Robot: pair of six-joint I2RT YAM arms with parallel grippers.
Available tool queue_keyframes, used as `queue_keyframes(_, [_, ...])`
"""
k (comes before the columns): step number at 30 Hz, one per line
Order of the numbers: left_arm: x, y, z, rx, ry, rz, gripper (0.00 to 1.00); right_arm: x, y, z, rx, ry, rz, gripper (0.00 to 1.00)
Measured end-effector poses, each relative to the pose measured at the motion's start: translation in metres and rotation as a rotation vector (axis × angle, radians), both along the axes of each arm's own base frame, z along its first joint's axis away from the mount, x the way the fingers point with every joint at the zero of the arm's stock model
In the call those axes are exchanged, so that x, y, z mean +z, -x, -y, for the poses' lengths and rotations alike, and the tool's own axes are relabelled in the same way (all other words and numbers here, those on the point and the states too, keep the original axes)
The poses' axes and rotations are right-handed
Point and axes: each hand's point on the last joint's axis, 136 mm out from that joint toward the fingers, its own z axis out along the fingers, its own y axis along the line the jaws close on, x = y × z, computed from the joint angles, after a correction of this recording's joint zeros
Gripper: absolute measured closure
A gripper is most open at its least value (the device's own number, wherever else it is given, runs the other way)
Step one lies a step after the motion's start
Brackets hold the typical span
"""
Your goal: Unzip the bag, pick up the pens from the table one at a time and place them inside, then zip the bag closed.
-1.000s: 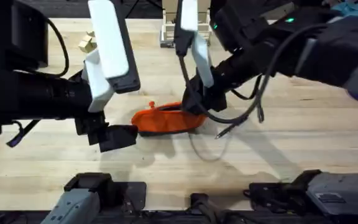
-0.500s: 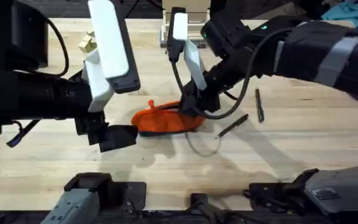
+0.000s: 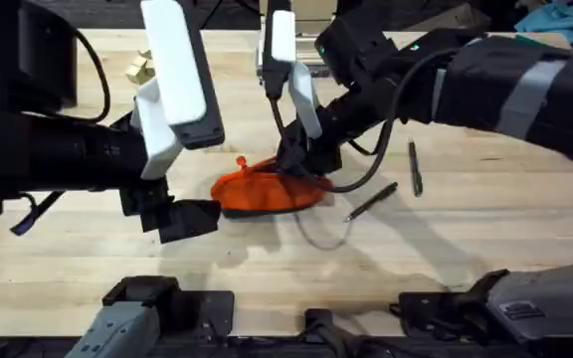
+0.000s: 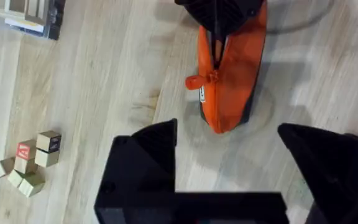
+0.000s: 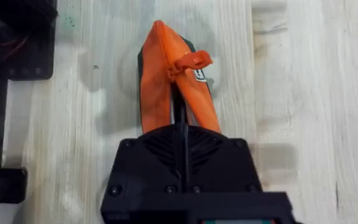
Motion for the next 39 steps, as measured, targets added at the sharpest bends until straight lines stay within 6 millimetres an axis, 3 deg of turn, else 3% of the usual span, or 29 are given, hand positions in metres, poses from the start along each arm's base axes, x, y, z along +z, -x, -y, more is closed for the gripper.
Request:
queue_keyframes(6, [0.0,0.0,0.0,0.0,0.0,0.0,0.008,-0.003,0.0,0.0,0.001,0.004,-0.007,0.971])
queue_keyframes(14, [0.0,0.0,0.0,0.0,0.0,0.0,0.008,-0.035,0.011,-0.005,0.027,0.063,-0.09,0.971])
queue_keyframes(20, [0.0,0.0,0.0,0.0,0.0,0.0,0.008,-0.037,0.018,-0.009,0.049,0.071,-0.096,0.962])
queue_keyframes(21, [0.0,0.0,0.0,0.0,0.0,0.0,0.008,-0.037,0.018,-0.01,0.049,0.071,-0.097,0.932])
queue_keyframes(22, [0.0,0.0,0.0,0.0,0.0,0.0,0.008,-0.037,0.019,-0.009,0.048,0.071,-0.099,0.833])
queue_keyframes(27, [0.0,0.0,0.0,0.0,0.0,0.0,0.008,-0.037,0.02,-0.01,0.053,0.072,-0.098,0.14])
queue_keyframes(28, [0.0,0.0,0.0,0.0,0.0,0.0,0.008,-0.037,0.02,-0.01,0.056,0.072,-0.097,0.039])
queue_keyframes(39, [0.0,0.0,0.0,0.0,0.0,0.0,0.008,-0.037,0.02,-0.01,0.057,0.073,-0.096,0.004])
